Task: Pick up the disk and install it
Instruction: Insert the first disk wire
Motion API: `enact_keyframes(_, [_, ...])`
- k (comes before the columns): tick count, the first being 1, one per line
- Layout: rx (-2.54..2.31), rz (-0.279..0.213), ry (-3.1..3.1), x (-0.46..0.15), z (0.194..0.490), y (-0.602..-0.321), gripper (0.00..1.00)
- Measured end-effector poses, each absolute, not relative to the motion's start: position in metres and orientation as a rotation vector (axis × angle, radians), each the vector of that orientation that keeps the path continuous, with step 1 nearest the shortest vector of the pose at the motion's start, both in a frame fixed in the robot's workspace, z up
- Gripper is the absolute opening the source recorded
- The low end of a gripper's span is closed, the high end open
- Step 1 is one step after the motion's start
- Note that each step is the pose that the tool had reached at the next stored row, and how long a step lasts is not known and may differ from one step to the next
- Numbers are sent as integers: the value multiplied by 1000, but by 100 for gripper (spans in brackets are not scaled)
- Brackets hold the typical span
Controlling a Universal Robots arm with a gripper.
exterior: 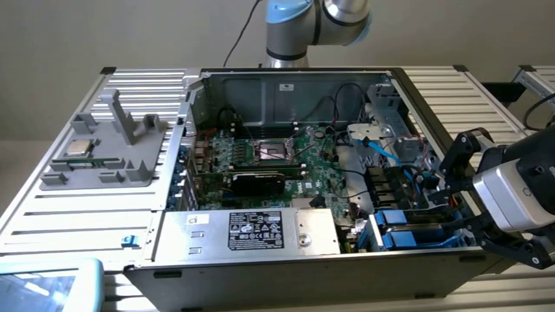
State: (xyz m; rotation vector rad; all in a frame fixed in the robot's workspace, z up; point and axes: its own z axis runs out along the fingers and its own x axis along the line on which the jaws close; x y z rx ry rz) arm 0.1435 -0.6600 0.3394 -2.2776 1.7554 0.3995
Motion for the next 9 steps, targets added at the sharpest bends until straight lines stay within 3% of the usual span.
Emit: enact_keyframes(9, [-2272,408,1750,144,337,-660,44])
